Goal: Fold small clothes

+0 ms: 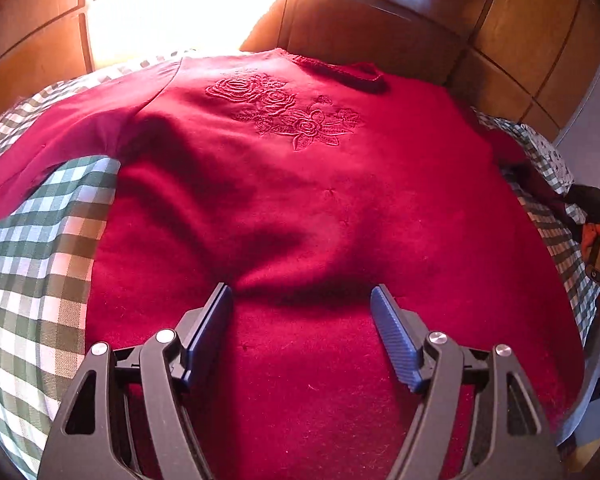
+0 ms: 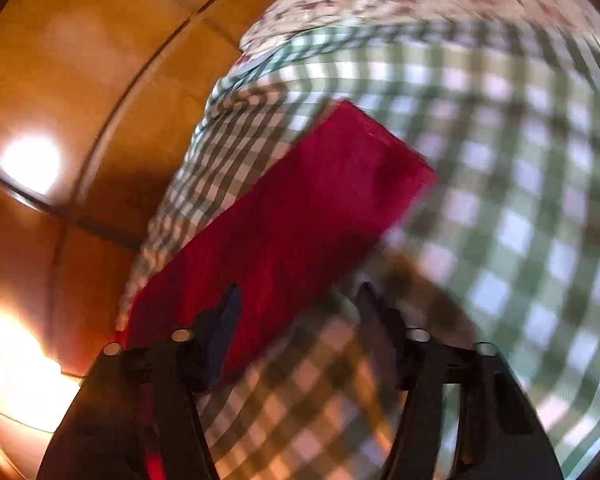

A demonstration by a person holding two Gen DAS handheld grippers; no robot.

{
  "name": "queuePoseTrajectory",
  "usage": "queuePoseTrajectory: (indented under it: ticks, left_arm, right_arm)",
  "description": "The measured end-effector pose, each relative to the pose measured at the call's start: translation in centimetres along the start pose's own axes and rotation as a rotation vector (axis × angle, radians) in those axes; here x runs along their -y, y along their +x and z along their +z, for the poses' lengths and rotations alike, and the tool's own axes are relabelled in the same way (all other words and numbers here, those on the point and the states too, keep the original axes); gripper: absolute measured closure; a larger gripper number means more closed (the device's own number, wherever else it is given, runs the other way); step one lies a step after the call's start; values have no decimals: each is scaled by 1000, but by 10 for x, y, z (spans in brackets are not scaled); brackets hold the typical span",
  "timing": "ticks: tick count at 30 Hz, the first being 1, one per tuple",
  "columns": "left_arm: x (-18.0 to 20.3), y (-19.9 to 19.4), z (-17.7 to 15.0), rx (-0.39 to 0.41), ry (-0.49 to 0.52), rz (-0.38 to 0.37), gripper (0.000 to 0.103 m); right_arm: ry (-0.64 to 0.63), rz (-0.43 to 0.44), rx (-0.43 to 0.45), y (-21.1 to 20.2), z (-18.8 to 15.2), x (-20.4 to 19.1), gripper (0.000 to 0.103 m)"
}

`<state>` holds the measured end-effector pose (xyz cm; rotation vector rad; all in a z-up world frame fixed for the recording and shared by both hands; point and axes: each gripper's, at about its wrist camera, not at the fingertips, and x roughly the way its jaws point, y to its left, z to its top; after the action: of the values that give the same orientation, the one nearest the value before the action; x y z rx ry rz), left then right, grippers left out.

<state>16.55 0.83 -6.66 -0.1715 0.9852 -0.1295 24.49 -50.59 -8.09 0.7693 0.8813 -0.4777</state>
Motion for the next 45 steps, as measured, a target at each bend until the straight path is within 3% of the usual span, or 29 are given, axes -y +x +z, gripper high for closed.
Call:
queuePoseTrajectory:
  ticks: [1, 3, 5, 7, 10, 15, 19, 26, 30, 31, 32, 33, 34, 38, 41, 45]
  left_arm:
    - [0, 0, 0, 2, -5, -4, 31]
    - [-5, 4, 1, 2, -13, -8, 30]
    - [-5, 5, 1, 4, -10, -8, 28]
    - [-2, 7, 0, 4, 6, 0, 26]
    - [-1, 8, 1, -4, 8, -6, 24]
    - [-9, 3, 7, -14, -46, -68, 24]
    - [-20, -2, 12, -13, -104, -133, 24]
    - [-42, -13, 26, 41, -172, -151, 19]
    - [-57, -14, 38, 57, -235, -175, 19]
    - [-60, -14, 41, 61, -251, -184, 20]
    - [-64, -15, 44, 66, -263, -187, 20]
    - [-66, -15, 47, 70, -270, -188, 22]
    - [-68, -16, 50, 78, -271, -192, 26]
    - [-70, -13, 63, 90, -242, -180, 34]
    - [-70, -3, 76, 90, -229, -168, 40]
    - [-66, 17, 101, 83, -222, -157, 44]
  right_arm:
    - [-58, -43, 16, -4, 3, -6, 93]
    - [-136, -145, 102, -14, 12, -4, 97]
    - [-111, -226, 87, -9, 20, 12, 97]
    - [-86, -214, 61, -3, 24, 22, 97]
    - [-139, -198, 82, -9, 24, 3, 97]
    - [-231, -45, 125, -35, 21, -53, 97]
    - [-360, 129, 120, -54, 0, -130, 97]
    - [-670, 473, -21, -68, -112, -298, 97]
    - [-843, 604, -131, -66, -181, -366, 97]
    - [-865, 623, -163, -64, -193, -376, 86]
    - [-878, 623, -189, -63, -201, -382, 46]
    - [-852, 632, -193, -63, -204, -383, 23]
    - [-820, 648, -168, -66, -202, -378, 9]
    - [-766, 604, -141, -68, -182, -342, 9]
    - [-700, 527, -150, -63, -160, -284, 9]
    - [-540, 487, -217, -48, -140, -205, 9]
